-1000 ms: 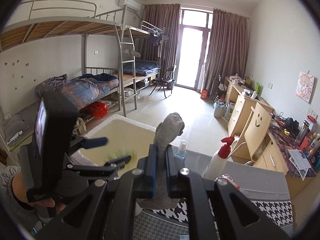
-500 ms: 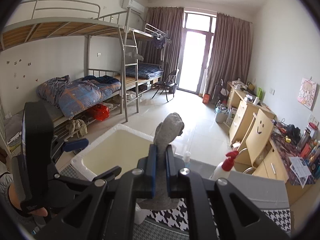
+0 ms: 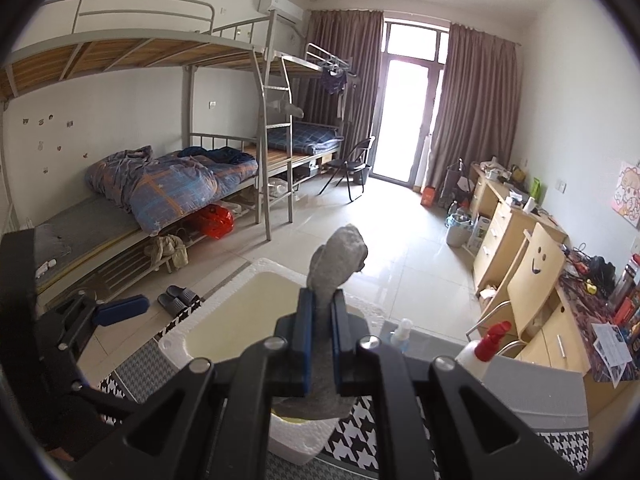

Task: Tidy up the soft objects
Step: 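Lower the grey sock into the foam box and open the right tool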

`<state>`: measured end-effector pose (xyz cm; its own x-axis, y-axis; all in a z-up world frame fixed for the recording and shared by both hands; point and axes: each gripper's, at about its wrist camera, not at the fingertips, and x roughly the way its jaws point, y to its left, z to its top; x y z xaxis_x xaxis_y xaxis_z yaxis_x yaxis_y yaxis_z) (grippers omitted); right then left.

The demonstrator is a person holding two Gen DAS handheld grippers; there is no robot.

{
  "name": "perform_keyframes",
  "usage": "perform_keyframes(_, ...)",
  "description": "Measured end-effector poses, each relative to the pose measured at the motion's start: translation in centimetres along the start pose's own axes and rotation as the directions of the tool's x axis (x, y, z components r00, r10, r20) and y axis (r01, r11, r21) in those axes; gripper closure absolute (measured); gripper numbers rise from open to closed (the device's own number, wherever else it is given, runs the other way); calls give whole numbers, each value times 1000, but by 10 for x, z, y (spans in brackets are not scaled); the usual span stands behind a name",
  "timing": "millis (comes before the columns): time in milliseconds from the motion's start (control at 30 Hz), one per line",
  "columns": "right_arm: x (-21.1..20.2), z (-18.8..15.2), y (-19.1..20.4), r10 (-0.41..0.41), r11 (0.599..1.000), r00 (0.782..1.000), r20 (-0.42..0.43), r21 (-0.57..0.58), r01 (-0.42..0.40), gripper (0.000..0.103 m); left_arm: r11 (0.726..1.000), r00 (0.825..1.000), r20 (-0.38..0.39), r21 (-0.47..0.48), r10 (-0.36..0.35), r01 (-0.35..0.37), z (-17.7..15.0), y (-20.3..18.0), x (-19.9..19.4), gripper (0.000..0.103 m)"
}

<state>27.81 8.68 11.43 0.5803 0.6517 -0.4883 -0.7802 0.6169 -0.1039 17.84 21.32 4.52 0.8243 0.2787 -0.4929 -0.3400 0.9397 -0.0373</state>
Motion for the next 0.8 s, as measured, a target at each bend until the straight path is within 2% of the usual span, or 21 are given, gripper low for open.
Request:
perform_keyframes(267, 16, 4, 8, 17, 1000, 999, -32, -2, -17, 92, 1000, 1000, 17, -13, 8, -7, -4, 9, -7, 8)
perform_keyframes(800, 55, -7, 14, 63, 998, 983, -174, 1, -64, 92, 999, 1000, 12, -42, 24, -24, -10, 26, -7, 7)
